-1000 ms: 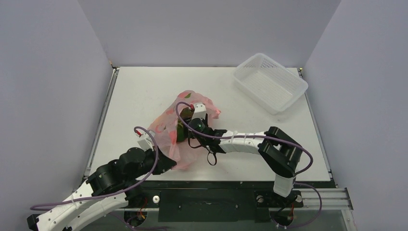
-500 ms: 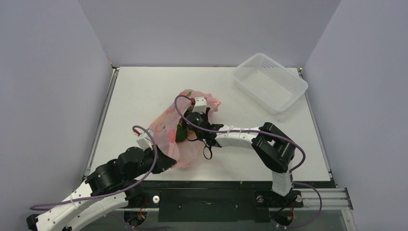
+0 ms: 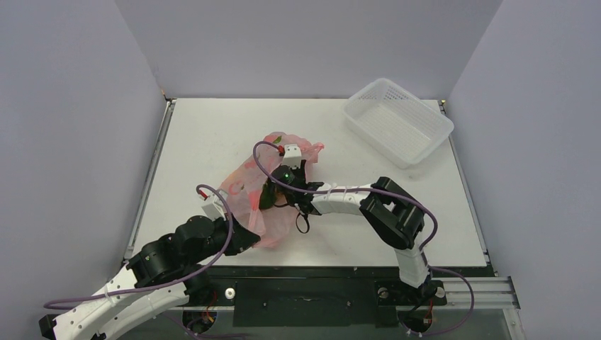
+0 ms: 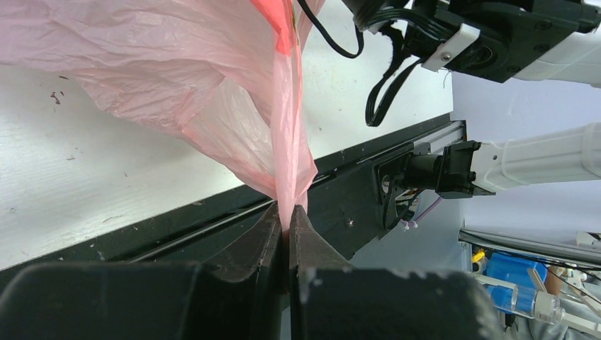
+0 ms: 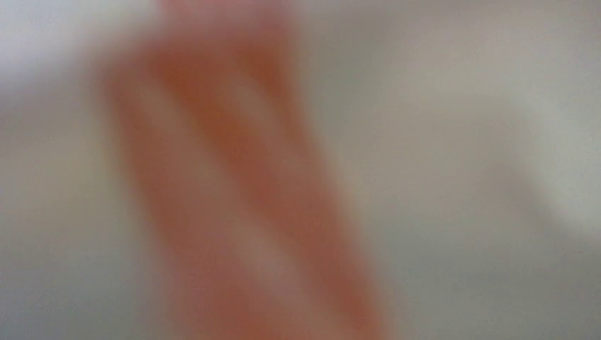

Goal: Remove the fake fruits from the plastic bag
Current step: Take out the fake fruit from the plastic bag.

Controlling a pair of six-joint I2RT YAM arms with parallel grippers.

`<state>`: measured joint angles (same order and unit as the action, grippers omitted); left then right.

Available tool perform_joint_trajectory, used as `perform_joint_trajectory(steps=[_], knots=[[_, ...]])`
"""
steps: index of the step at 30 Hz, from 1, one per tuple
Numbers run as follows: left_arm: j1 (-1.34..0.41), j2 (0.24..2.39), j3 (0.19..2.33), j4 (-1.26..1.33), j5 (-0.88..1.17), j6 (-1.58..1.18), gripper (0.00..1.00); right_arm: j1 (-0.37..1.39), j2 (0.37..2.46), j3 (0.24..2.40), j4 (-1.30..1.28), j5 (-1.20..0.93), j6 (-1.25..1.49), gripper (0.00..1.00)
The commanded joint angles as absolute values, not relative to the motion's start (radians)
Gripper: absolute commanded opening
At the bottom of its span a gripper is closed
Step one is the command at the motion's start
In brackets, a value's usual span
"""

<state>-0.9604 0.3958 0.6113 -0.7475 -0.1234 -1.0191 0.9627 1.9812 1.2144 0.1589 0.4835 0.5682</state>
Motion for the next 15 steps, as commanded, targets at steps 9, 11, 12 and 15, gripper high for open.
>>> perform_joint_trajectory(steps=[9, 11, 12, 15], knots=[[-0.964, 0.384, 0.614, -0.718, -0.130, -1.032, 0.00, 0.956, 1.953, 1.221, 0.181, 0.454, 0.554, 0.38], [-0.963, 0.385, 0.612, -0.715, -0.132, -1.032, 0.00, 0.957, 1.919, 1.201, 0.192, 0.448, 0.548, 0.27], [-0.963, 0.385, 0.612, -0.714, -0.133, -1.032, 0.00, 0.958, 1.907, 1.194, 0.195, 0.447, 0.545, 0.20], [-0.963, 0.385, 0.608, -0.715, -0.136, -1.032, 0.00, 0.965, 1.832, 1.149, 0.215, 0.447, 0.537, 0.11]])
